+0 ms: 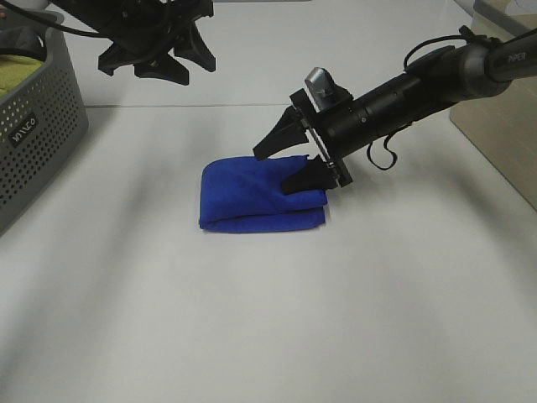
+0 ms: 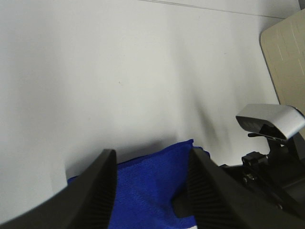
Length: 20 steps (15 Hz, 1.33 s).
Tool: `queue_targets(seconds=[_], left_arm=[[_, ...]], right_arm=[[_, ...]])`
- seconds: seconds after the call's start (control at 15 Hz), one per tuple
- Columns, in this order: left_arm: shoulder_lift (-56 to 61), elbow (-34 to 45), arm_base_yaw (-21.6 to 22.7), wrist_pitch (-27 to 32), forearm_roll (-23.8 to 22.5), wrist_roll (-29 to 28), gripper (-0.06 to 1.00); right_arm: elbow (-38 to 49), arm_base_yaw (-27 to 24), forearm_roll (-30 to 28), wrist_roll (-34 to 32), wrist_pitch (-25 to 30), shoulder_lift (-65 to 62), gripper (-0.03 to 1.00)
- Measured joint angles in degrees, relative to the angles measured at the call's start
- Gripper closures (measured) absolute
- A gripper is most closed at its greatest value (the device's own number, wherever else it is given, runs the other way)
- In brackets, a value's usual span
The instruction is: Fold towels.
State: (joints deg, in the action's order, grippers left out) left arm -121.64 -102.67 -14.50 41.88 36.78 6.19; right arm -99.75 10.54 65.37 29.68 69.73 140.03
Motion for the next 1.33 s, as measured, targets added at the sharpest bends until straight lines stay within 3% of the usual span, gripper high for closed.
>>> queue_targets(seconds=[0.53, 0.87, 1.2, 1.33], left_arm=[[0.34, 0.0, 0.0, 1.66, -1.49, 0.0, 0.49], [8.31, 0.0, 0.0, 7.79, -14.15, -1.26, 0.49], [18.05, 0.0, 0.0, 22.17, -25.84, -7.96, 0.49], [22.4, 0.17, 0.0, 26.64, -30.88, -10.89, 0.49]], right_arm=[[0.0, -5.56, -6.25, -0.06, 0.11, -0.63, 0.2], [0.0, -6.19, -21.43, -7.51, -0.29, -14.73, 0.2], [0.11, -6.19, -38.9, -17.3, -0.23, -30.6, 0.2], [2.29, -6.19, -42.91, -18.62, -0.4, -38.16, 0.2]])
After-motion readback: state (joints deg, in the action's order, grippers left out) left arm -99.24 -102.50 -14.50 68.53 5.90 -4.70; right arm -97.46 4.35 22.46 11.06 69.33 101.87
